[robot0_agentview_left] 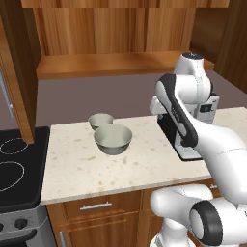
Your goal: Pick up the bowls on the counter and stack them on top of one another in the open cabinet. Place the smaller bowl on top of the larger bowl.
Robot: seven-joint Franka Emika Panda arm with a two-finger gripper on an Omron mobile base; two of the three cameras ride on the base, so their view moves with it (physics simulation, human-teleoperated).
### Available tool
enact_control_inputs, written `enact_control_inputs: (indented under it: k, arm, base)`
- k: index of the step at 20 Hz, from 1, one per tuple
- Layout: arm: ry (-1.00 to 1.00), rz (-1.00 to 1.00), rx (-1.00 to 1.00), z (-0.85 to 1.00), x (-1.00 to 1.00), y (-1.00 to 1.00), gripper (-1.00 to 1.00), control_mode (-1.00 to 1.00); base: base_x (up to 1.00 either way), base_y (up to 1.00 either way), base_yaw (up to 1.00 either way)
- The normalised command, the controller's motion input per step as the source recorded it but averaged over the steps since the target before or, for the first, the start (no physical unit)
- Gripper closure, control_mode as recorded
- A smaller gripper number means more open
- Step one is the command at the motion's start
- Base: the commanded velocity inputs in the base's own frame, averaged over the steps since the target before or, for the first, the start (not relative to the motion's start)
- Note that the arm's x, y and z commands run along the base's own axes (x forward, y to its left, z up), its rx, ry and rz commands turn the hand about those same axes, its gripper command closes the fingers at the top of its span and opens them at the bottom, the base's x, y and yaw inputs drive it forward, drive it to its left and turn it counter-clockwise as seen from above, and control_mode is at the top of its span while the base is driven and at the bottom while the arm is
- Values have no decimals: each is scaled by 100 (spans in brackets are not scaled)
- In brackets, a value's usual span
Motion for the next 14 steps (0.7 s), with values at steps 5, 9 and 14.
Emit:
enact_control_inputs:
  k: [5,9,14]
  arm:
    - [-5,4,-4,-7,-62,28,-100,-100]
    - [-7,4,-2,-9,-62,31,-100,-100]
    - [-8,3,0,-4,-30,28,-100,-100]
  base:
    - [0,0,0]
    - [0,0,0]
    - [0,0,0]
